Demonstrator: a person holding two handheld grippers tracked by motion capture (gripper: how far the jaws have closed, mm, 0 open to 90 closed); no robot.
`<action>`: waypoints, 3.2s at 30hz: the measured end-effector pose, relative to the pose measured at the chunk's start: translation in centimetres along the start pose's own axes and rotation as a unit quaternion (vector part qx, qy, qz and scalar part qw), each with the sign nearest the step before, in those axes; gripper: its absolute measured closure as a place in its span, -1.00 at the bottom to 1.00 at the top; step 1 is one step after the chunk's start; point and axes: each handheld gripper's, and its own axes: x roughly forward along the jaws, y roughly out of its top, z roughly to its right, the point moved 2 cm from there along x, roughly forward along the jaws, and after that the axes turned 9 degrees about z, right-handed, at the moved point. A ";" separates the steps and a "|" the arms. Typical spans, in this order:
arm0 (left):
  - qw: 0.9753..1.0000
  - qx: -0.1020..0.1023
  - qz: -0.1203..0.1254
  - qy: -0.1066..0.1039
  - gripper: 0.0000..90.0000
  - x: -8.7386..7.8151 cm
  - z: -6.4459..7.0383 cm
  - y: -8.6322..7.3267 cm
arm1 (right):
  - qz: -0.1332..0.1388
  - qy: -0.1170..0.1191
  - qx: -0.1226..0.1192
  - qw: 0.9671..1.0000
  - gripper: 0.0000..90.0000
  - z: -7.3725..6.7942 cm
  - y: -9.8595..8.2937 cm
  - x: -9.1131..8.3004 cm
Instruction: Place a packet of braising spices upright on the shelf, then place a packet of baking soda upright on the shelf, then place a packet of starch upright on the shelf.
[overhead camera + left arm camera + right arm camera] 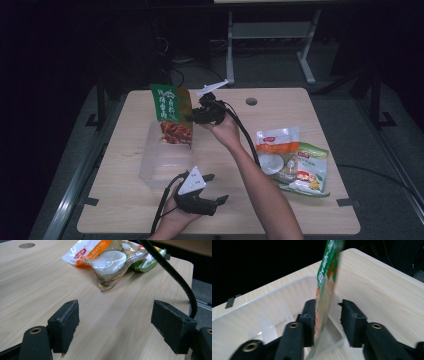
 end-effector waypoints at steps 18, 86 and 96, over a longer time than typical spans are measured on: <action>1.000 -0.017 -0.004 -0.018 -0.51 1.0 0.6 -0.1 | -0.004 -0.025 0.026 0.999 -0.16 1.8 -2.8 -7.3; 0.999 0.011 -0.038 -0.034 -0.37 3.2 0.8 0.0 | -0.069 -0.109 0.106 0.986 -0.34 3.5 -12.4 -22.0; 0.999 0.005 -0.043 -0.024 -0.16 5.0 0.0 0.9 | -0.083 -0.133 0.128 0.979 -0.35 4.5 -13.9 -23.9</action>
